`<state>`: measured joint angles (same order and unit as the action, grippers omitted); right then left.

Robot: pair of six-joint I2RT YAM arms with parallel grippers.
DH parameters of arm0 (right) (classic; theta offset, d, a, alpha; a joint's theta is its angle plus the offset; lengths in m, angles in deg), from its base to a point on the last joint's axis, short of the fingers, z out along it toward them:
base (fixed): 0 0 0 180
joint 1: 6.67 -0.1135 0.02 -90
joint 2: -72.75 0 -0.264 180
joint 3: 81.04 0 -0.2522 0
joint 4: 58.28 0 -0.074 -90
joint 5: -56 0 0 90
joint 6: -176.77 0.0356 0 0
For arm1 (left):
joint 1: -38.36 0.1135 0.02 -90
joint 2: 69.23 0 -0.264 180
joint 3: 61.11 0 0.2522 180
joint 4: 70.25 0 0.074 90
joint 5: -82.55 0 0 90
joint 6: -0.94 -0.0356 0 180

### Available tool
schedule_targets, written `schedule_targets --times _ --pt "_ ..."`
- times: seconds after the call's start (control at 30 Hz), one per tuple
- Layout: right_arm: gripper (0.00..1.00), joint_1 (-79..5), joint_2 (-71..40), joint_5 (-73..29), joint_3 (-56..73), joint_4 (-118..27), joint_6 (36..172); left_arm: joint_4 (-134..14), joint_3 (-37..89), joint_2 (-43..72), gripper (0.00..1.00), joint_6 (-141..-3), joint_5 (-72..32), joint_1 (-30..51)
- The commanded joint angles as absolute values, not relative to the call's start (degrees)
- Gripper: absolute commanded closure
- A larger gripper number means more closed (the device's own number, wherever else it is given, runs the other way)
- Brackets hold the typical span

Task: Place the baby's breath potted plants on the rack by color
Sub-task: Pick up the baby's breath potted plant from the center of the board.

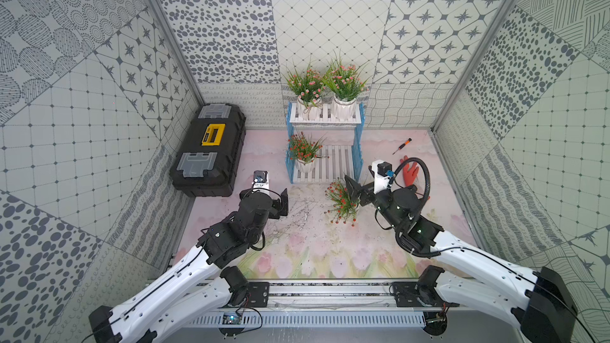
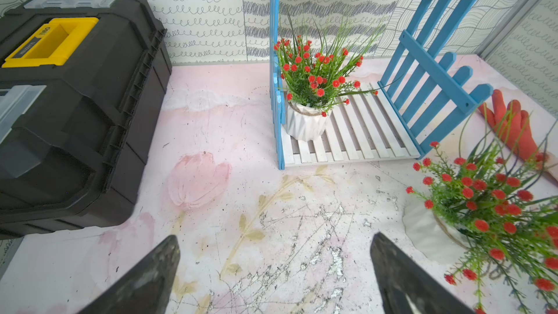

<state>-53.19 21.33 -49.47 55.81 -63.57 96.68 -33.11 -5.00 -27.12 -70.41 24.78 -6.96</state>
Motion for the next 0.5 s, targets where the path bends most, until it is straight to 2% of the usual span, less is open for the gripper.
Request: schedule_targets --times 0.0,0.23,0.47 --pt "0.02 -57.6 29.5 -49.8 61.2 -55.0 98.3 -35.3 -2.7 -24.8 0.02 -74.7 23.9 -6.8" --pt "0.02 -62.4 38.6 -55.2 66.6 -45.4 103.1 -34.8 0.6 -22.0 0.02 -77.7 24.3 -6.7" --pt "0.02 -65.7 32.6 -57.1 71.1 -48.5 109.3 -35.6 0.1 -20.2 0.02 -76.5 24.4 -6.7"
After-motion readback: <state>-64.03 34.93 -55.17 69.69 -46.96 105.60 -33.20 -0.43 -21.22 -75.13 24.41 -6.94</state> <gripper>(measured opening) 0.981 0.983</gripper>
